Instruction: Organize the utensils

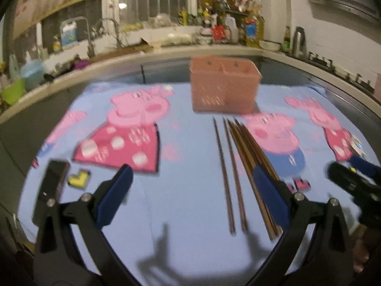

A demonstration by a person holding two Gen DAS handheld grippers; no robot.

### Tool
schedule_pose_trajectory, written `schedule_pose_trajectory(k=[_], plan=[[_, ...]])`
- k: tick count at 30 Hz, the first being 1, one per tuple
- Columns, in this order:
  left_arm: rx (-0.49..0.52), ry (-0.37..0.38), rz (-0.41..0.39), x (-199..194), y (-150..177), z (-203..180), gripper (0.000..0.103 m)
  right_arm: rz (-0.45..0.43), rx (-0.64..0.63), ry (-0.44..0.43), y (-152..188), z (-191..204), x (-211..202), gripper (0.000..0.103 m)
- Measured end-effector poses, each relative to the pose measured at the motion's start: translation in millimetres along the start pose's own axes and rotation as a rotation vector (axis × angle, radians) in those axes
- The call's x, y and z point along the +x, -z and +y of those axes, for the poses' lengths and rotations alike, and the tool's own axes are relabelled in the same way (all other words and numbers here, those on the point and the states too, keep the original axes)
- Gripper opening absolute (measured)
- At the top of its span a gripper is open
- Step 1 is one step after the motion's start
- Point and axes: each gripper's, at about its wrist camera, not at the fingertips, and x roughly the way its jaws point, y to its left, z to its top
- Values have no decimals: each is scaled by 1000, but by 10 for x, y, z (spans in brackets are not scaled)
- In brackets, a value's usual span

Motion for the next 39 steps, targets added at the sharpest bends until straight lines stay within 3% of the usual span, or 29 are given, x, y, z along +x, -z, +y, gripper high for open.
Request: schedule_pose_trajectory(k=[5, 10, 17, 20, 25, 31, 39], plan=[[8, -83, -161, -38, -313, 16, 97, -192, -52, 57, -268, 52, -232, 58], [-39, -85, -168, -30, -458, 76, 97, -257, -55, 52, -379, 84, -253, 53], [-81, -64, -75, 65, -418, 133, 96, -209, -27, 9, -419, 97, -118, 54], [-83, -78, -52, 89, -386, 148, 96, -156, -42, 6, -466, 126, -46, 59], [-76, -90, -46, 103, -382, 162, 96, -150, -66, 37, -465, 182, -22, 68], [-53, -92, -42, 135, -381, 138, 96, -176, -19, 87, -445, 103, -11, 68], [-49, -93, -28, 177, -360, 149, 97, -147, -2, 52, -434, 23, 42, 68]])
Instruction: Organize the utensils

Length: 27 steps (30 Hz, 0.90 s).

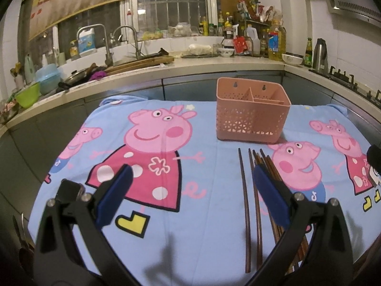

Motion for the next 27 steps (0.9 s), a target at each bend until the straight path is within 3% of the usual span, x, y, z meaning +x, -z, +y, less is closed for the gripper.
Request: schedule_pose_trajectory(k=[11, 16, 27], plan=[[22, 7, 27, 66, 61, -23, 97, 124, -51, -8, 75, 50, 223, 67], [39, 16, 46, 126, 126, -35, 96, 170, -79, 18, 118, 53, 322, 55], [68, 21, 94, 245, 225, -90, 96, 234, -68, 68, 152, -86, 478, 54]])
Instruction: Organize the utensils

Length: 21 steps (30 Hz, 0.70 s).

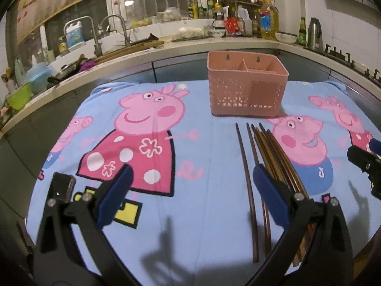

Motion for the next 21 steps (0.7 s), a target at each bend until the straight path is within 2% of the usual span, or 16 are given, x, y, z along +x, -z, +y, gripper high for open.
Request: schedule_pose_trajectory(k=[7, 21], plan=[[15, -7, 26, 52, 29, -26, 96, 3, -3, 10, -7, 7, 5, 54], [14, -6, 24, 52, 26, -26, 96, 2, -16, 27, -72, -2, 1, 54]])
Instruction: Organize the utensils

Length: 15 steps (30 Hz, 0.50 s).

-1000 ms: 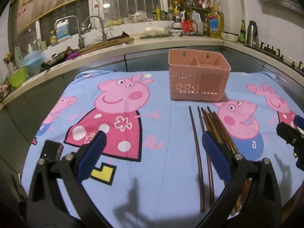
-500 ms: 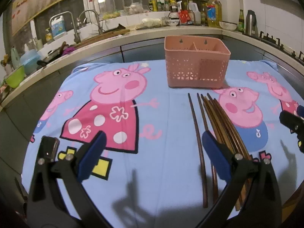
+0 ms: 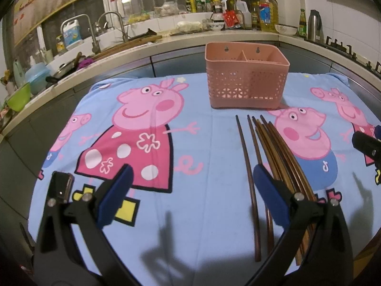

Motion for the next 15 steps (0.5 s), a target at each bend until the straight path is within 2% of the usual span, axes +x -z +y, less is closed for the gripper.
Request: schedule_pose_trajectory(k=[15], plan=[[10, 11, -4, 25, 26, -28, 96, 5, -7, 5, -12, 10, 5, 54]])
